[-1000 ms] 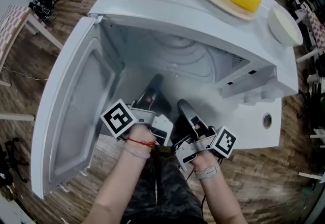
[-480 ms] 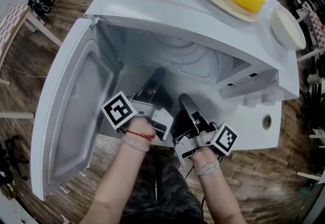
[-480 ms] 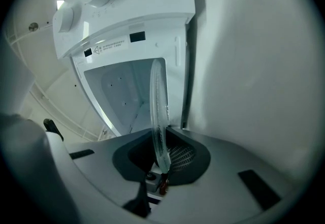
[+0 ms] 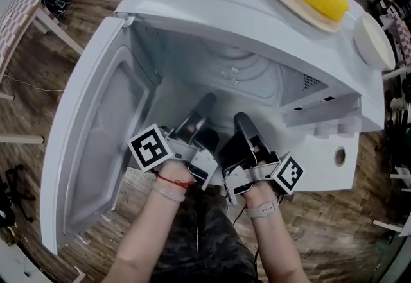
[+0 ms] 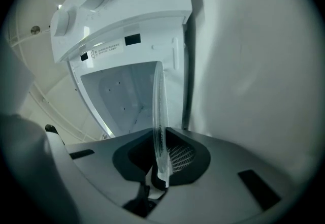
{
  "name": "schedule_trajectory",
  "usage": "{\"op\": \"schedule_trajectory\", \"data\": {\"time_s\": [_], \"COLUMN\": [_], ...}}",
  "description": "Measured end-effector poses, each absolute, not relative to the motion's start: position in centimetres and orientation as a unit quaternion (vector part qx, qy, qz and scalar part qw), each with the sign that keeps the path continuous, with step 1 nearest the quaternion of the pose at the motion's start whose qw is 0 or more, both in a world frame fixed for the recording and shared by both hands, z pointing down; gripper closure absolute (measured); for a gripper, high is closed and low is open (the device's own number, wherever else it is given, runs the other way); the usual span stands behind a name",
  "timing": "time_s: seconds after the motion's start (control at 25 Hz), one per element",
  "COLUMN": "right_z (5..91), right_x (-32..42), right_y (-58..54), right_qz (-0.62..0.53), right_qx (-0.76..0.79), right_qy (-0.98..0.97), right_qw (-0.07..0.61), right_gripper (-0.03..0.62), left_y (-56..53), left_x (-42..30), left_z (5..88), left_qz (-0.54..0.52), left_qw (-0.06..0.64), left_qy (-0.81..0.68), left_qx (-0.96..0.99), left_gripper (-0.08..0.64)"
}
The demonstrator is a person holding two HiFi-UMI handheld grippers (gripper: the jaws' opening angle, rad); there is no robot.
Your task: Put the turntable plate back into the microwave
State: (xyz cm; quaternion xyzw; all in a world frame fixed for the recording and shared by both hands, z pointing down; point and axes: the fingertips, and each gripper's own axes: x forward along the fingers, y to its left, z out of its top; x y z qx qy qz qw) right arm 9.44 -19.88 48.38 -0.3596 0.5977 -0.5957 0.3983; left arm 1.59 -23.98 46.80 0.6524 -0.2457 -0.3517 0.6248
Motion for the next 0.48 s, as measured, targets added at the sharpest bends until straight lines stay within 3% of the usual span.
{"op": "schedule_trajectory", "data": {"time_s": [0.48], "right_z": [48.5], "right_x": [9.4], "right_y": [-20.9], "right_qz": [-0.596], "right_qx": [-0.365], "right_qy": [0.593], "right_qw": [0.400], "right_gripper": [0.546], "left_y": [-22.5], "left_x": [1.3], "left_z": [47.0], "left_qz": [-0.360], "left_qw": [0.622], "left_qy": [-0.246], "left_qx": [0.651], "left_gripper": [0.460]}}
